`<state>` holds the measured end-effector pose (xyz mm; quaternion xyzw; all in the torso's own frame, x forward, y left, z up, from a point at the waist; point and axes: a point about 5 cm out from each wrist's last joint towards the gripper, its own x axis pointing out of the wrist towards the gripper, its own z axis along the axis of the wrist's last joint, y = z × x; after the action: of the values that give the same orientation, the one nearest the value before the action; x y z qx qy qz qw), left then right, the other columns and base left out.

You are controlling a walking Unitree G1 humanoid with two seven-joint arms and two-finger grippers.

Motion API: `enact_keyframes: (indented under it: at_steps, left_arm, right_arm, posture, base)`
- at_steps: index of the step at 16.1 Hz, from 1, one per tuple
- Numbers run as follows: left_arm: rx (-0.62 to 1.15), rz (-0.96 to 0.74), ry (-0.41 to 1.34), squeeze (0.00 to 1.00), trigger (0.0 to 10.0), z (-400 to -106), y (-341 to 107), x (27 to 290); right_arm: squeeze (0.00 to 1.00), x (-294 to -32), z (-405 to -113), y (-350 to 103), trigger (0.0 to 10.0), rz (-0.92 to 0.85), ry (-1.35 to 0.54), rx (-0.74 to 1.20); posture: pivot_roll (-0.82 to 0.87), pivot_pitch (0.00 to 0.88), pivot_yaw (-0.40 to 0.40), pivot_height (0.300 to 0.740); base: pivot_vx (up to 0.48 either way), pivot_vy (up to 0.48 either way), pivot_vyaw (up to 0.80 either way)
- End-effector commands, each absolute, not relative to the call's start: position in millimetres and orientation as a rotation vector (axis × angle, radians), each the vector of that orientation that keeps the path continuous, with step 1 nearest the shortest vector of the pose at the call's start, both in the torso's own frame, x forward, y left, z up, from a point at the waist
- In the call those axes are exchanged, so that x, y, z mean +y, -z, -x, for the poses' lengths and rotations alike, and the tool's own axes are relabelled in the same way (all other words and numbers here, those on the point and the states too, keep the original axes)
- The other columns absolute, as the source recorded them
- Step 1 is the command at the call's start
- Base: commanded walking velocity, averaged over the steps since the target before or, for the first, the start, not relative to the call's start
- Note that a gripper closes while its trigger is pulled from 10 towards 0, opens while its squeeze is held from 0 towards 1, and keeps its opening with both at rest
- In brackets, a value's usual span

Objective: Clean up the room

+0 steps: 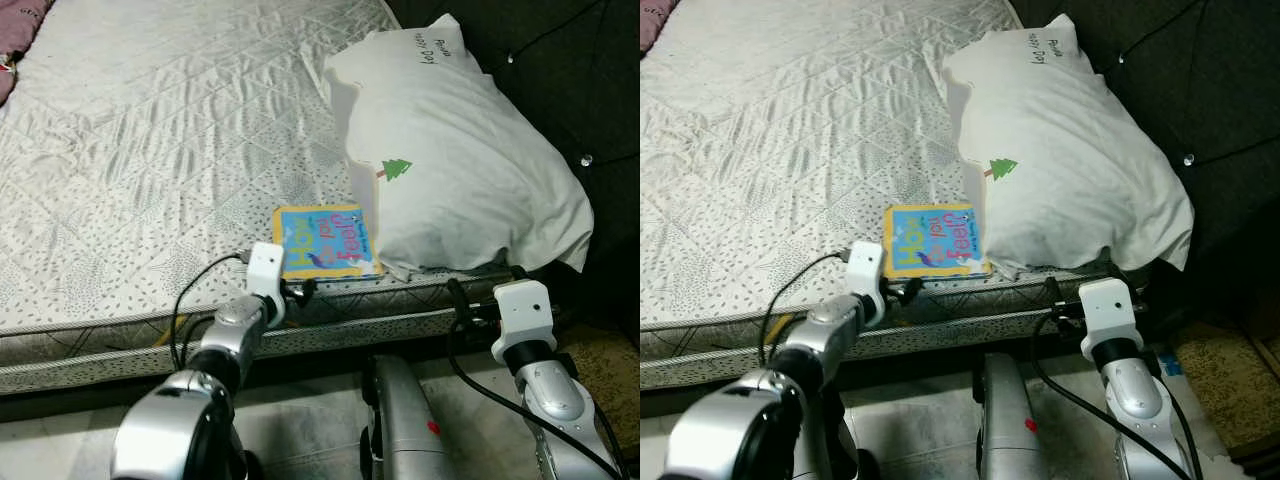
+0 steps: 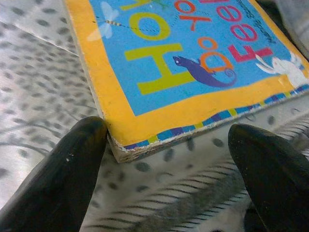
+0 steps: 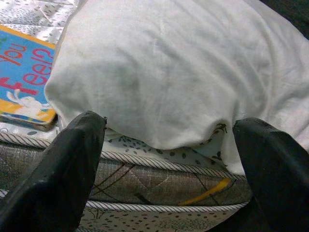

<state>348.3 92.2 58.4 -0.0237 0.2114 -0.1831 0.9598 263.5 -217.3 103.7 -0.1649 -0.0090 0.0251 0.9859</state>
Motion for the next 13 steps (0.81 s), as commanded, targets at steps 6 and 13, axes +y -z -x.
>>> enact_keyframes:
  at_steps: [6,13]
  left_arm:
    - [0.339,0.020,0.459,0.00,10.0,-333,-62,99]
    - [0.022,0.006,0.341,0.00,10.0,-293,-104,126]
  right_arm:
    - [0.00,-213,-270,-100,10.0,0.320,-0.063,-0.017]
    - [0.00,-192,-306,-119,10.0,0.132,-0.053,-0.089]
  posture:
    - [-0.19,0.163,0.019,0.549]
    - [-0.09,0.035,0.027,0.549]
  base:
    - [0.000,0.000,0.00]
    - [0.000,0.000,0.00]
